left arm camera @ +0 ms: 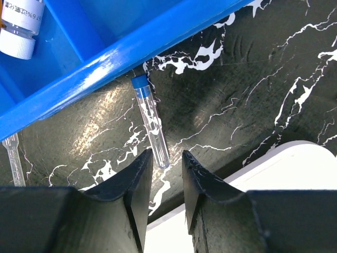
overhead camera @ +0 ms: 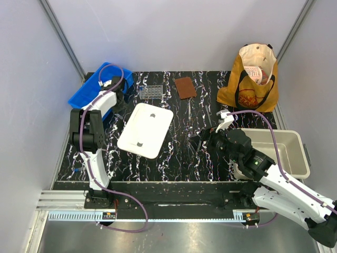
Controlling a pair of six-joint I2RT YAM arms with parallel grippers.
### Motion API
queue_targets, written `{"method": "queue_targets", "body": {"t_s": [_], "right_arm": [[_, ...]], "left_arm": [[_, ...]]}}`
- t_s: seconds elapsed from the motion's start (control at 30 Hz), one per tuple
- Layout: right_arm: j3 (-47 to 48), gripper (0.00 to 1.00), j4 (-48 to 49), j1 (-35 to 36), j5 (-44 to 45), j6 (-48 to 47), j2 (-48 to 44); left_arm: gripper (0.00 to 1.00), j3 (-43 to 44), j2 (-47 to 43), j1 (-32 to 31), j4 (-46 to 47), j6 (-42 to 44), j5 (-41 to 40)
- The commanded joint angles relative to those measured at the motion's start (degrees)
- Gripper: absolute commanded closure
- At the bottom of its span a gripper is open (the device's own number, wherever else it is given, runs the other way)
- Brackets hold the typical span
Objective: Organize the chemistry lab equipment
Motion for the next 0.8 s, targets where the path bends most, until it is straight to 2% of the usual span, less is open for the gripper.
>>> {"method": "queue_targets", "body": {"t_s": [0.0,0.3,0.77], "right_arm": [[1.0,0.0,1.4,0.4,0.8,-0.6,-0.3],[0.8,0.0,1.4,0.4,0.6,-0.5,-0.7],[0.2,0.0,0.8,0.3,1.5,-0.8,-2.8]], "left_arm": [[0.68,-0.7,-0.2,0.2,1.4,-1.6,-3.3],[0.68,-4.3,-2.4,0.2,3.6,-1.9,-4.7],[0.66,-3.7,0.5,0.2,4.4,-2.2,-3.1]]}}
